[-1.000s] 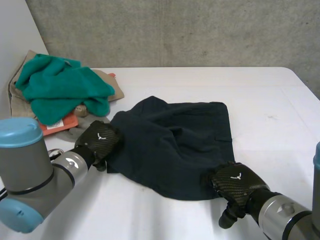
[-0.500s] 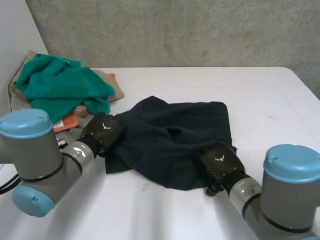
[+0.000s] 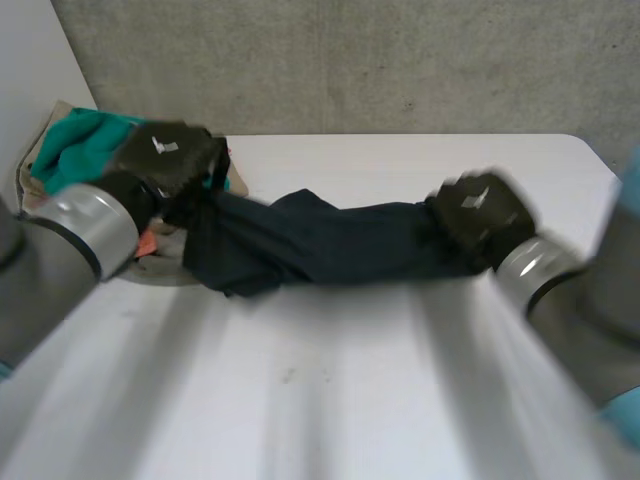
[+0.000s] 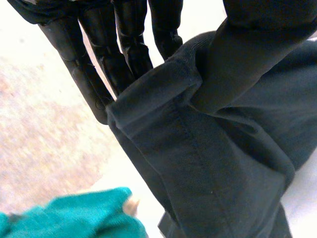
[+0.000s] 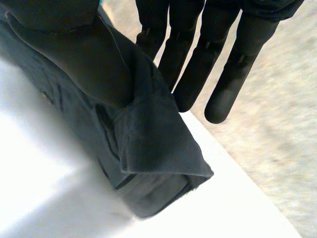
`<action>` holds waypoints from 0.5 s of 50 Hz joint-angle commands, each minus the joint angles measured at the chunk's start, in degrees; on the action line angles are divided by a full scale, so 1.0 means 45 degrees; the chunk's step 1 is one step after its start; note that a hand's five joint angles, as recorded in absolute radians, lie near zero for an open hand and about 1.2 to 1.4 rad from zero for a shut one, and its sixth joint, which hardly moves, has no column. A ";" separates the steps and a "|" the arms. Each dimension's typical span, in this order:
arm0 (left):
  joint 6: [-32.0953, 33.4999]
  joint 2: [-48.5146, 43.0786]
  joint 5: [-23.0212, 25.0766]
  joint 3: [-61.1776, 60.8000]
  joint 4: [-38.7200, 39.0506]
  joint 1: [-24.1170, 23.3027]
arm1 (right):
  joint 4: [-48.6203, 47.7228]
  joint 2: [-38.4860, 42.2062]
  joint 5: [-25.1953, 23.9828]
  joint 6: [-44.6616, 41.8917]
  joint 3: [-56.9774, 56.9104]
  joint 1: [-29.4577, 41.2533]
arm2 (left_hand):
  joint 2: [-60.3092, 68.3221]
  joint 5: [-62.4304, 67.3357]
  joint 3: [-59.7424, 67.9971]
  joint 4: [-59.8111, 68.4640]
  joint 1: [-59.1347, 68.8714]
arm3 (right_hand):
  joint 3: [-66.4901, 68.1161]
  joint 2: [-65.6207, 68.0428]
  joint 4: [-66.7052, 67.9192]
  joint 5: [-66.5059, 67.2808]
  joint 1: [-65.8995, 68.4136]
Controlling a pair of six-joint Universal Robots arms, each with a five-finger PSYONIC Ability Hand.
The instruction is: Fold the laundry.
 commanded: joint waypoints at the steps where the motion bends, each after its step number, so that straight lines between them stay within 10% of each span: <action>1: -0.0832 0.1855 -0.0088 0.1829 -0.2272 0.0021 | 0.5916 -0.1298 -0.1093 -0.0479 -0.4171 -0.1512 | 0.2587 0.3026 0.2649 0.2518 0.3424 | 0.2729 0.2834 0.2567 0.3116 0.3619; 16: -0.0794 -0.1499 -0.0439 0.3058 -0.2569 -0.0291 | 0.5903 0.0475 -0.2208 -0.0382 -0.5463 -0.2745 | 0.2587 0.3026 0.2649 0.2518 0.3424 | 0.2729 0.2834 0.2567 0.3116 0.3619; 25: 0.1060 -0.5407 -0.0556 0.7471 0.1761 -0.0525 | 0.1514 0.3446 -0.1389 0.0437 -0.7434 -0.2471 | 0.2587 0.3026 0.2649 0.2518 0.3424 | 0.2729 0.2834 0.2567 0.3116 0.3619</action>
